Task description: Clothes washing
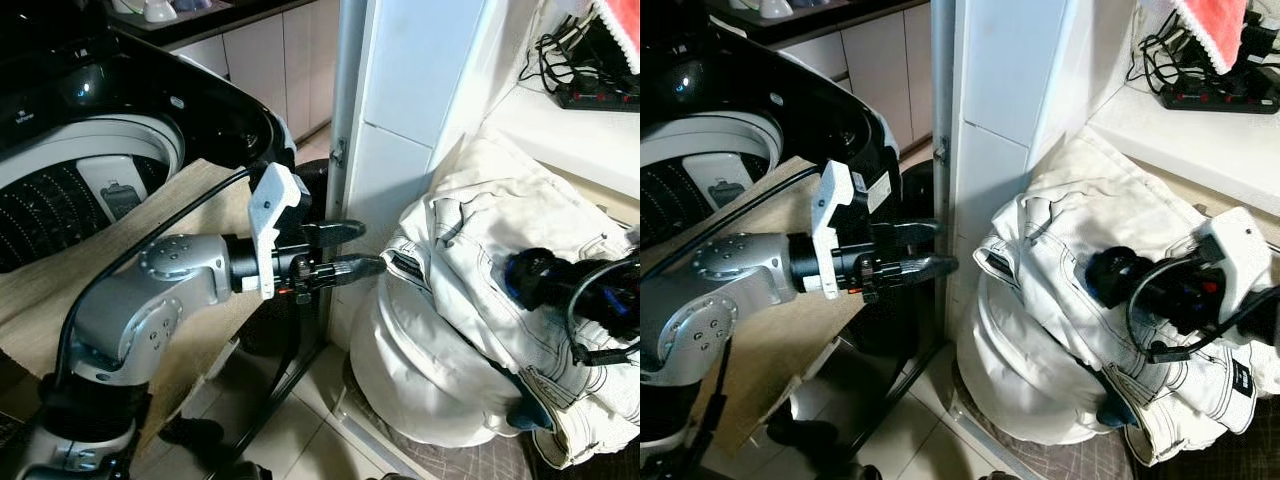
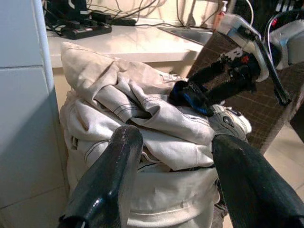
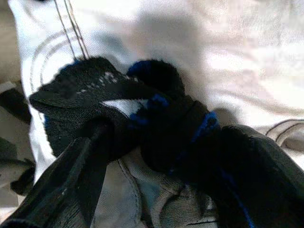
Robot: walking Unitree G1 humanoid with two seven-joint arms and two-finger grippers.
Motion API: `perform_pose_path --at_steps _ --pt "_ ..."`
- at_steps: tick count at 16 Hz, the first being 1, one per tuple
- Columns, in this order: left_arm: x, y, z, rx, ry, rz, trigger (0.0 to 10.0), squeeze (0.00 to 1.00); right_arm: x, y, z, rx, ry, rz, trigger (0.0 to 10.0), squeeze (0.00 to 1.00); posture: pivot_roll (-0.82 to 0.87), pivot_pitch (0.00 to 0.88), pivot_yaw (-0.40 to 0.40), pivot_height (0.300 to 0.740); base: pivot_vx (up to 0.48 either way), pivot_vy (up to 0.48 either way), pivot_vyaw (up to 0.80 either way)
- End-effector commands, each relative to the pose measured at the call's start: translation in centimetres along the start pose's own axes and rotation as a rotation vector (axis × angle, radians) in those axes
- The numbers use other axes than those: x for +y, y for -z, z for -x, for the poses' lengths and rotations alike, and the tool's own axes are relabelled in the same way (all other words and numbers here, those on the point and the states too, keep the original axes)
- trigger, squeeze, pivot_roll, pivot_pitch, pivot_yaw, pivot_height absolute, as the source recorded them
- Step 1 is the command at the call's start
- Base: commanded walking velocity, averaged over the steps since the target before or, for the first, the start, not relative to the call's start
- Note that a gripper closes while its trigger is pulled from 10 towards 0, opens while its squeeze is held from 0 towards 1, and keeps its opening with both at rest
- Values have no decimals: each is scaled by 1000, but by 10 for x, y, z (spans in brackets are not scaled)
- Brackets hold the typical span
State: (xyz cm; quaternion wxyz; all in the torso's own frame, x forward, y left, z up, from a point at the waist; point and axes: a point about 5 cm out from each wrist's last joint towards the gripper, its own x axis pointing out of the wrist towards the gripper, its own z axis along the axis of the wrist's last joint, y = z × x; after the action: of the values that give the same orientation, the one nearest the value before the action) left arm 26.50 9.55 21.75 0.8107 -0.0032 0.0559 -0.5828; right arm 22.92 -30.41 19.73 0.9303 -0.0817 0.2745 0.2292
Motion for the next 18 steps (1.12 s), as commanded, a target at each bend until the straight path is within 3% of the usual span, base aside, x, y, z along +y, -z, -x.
perform_pose_path --at_steps 1,2,4,5,7,9,11,14,18 --pt "-3 -1 1 -2 0 5 10000 0 -3 1 -2 21 17 34 10000 0 -127 57 -1 740 0 0 0" --pt "-4 -2 0 -10 -5 14 10000 0 -4 0 -5 23 11 47 6627 0 -124 55 -5 740 0 0 0" --pt "-5 -1 0 -14 -15 24 10000 0 -3 -1 -8 21 -11 54 941 0 -122 56 -8 740 0 0 0" --pt "-6 1 0 -10 -21 31 10000 0 -2 -2 -11 24 -25 66 0 0 -119 57 -12 740 0 0 0" --pt "-6 2 -1 -10 -32 29 10000 0 -2 -2 -13 29 -31 78 0 0 -118 57 -16 740 0 0 0" --pt "-3 -2 -2 -66 -97 -12 10000 0 -3 -1 -15 39 -37 89 0 0 -118 57 -17 740 0 0 0" --pt "0 -5 -2 -132 -124 9 10000 0 -3 0 -15 41 -41 88 0 0 -117 57 -17 740 0 0 0" --pt "0 -6 -1 -141 -138 -37 10000 0 -2 -1 -15 41 -48 90 0 0 -117 56 -14 740 0 0 0" --pt "-8 -5 -2 -128 -41 0 10000 0 -1 -3 -10 44 -64 99 0 0 -120 55 -13 740 0 0 0"
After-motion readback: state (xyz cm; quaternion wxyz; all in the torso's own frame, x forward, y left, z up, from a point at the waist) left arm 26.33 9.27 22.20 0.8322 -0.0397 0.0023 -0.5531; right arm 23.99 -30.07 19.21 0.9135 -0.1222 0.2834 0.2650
